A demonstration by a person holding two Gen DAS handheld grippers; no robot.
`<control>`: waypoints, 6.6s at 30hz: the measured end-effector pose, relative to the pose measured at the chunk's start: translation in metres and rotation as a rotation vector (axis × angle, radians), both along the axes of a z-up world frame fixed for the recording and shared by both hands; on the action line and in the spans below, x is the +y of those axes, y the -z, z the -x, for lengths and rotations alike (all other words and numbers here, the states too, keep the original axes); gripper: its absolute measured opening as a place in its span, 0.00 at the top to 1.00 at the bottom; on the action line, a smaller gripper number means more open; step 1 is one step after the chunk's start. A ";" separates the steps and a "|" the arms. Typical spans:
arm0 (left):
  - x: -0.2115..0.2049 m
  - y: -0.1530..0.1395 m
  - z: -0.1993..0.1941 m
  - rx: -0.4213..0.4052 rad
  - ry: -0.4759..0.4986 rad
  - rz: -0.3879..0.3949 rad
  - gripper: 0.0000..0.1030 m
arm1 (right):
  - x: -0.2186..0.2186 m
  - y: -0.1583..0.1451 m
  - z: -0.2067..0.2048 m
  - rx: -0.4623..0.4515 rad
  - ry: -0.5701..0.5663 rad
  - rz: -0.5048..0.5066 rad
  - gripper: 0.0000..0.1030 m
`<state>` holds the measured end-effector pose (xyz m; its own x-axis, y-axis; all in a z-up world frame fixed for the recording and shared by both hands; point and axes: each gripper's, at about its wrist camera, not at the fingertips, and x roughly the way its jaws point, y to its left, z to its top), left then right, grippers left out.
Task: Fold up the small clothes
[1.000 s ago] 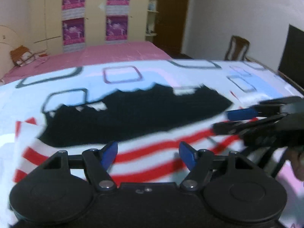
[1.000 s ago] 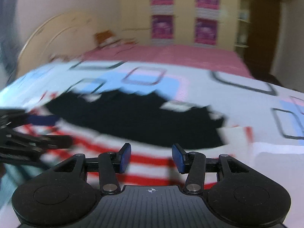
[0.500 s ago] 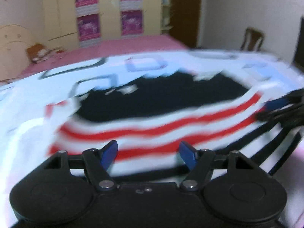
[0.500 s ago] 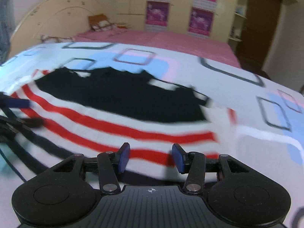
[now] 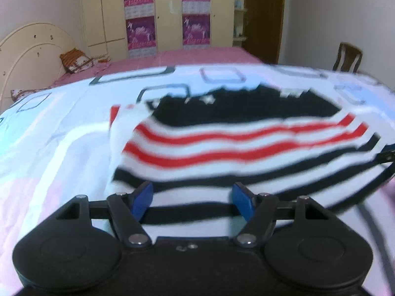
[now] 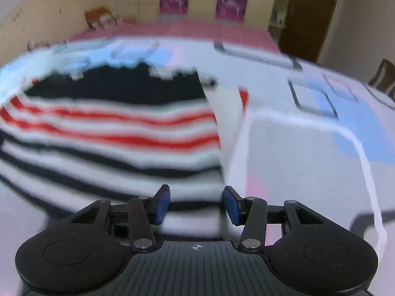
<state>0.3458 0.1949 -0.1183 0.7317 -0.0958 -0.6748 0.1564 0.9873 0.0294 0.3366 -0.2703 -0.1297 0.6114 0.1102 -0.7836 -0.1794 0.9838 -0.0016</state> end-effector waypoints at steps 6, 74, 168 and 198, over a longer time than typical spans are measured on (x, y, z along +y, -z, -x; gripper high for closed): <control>-0.002 -0.001 0.000 0.001 -0.023 -0.011 0.32 | -0.009 0.000 0.018 0.008 0.026 -0.023 0.54; 0.011 0.004 0.026 0.060 -0.112 0.038 0.30 | 0.020 0.006 0.049 -0.074 -0.004 0.057 0.79; -0.116 -0.044 -0.050 0.099 0.003 0.354 0.56 | -0.092 -0.033 -0.029 0.056 0.045 -0.654 0.43; -0.117 -0.026 -0.133 0.071 0.176 0.389 0.58 | -0.087 -0.017 -0.076 -0.163 0.096 -0.496 0.91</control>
